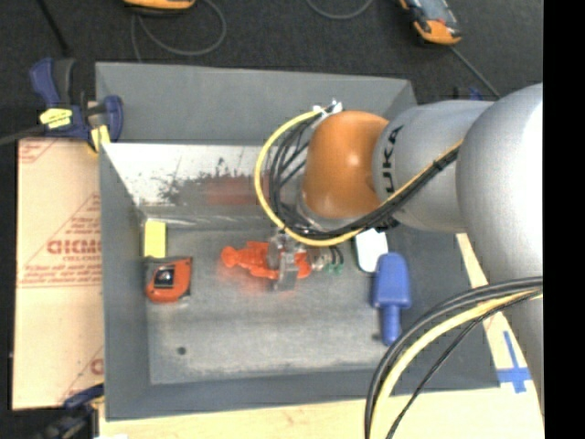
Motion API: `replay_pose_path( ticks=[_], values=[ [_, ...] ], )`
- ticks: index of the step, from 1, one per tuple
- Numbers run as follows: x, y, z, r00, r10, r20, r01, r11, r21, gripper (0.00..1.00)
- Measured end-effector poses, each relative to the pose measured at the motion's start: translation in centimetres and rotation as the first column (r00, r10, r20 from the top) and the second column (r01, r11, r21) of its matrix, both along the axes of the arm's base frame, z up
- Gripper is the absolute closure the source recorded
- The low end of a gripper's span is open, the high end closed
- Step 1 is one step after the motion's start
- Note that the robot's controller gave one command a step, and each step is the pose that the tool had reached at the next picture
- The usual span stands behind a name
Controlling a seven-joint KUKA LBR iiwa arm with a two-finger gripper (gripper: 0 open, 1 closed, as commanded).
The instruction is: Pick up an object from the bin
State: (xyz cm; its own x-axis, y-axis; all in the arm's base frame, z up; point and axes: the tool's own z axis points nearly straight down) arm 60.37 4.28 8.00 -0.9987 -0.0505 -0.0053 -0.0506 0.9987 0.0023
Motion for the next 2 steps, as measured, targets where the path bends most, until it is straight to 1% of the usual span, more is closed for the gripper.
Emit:
replay_pose_path(
  ticks=[1, 2],
  values=[
    [0.0, 0.0, 0.0, 1.0, -0.001, 0.0, 0.001, 1.0, 0.0, 1.0],
    [-4.0, -1.1, 16.8, 1.0, 0.015, 0.004, -0.015, 1.0, -0.004, 1.0]
  ],
)
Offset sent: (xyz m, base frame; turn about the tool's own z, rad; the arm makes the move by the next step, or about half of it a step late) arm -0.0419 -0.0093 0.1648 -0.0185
